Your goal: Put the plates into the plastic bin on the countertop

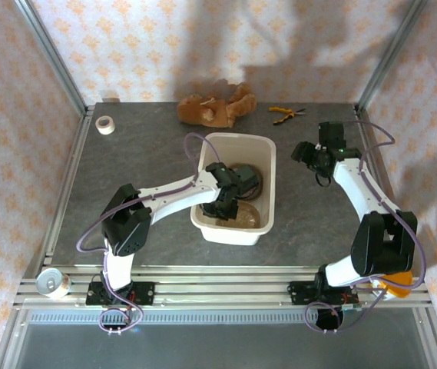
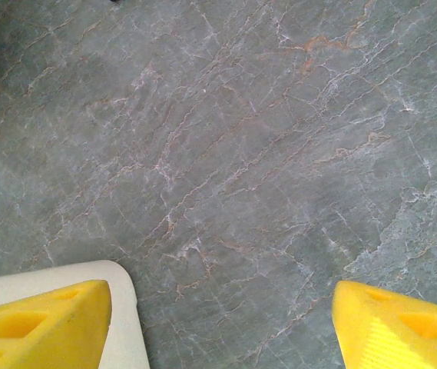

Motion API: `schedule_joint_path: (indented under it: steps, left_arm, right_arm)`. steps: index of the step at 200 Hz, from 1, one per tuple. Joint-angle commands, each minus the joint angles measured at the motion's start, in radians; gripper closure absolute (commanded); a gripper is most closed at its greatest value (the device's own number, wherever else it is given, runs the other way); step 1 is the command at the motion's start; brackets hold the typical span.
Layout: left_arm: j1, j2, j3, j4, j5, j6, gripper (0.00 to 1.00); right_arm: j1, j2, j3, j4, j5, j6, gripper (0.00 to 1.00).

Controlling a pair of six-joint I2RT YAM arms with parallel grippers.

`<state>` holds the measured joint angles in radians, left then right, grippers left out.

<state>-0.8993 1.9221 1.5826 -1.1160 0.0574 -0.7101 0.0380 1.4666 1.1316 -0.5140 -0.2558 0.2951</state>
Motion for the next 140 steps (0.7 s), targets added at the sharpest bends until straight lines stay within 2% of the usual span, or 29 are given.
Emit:
schedule_joint_path:
  steps: [1,44,89,140]
  left_arm:
    - [-0.012,0.003,0.033,-0.056,-0.049,-0.009,0.81]
    - [-0.013,-0.008,0.048,-0.074,-0.069,-0.017,0.67]
    - [-0.016,-0.092,0.022,-0.088,-0.105,-0.047,0.52]
    - [-0.016,-0.175,0.061,-0.108,-0.204,-0.048,0.44]
  right_arm:
    - [-0.008,-0.009,0.003,0.014,0.004,-0.017,0.24]
    - [-0.012,0.000,0.014,0.011,0.000,-0.020,0.24]
    - [-0.012,0.012,0.028,0.008,0.003,-0.020,0.24]
    - [-0.012,0.016,0.045,-0.010,0.022,-0.029,0.24]
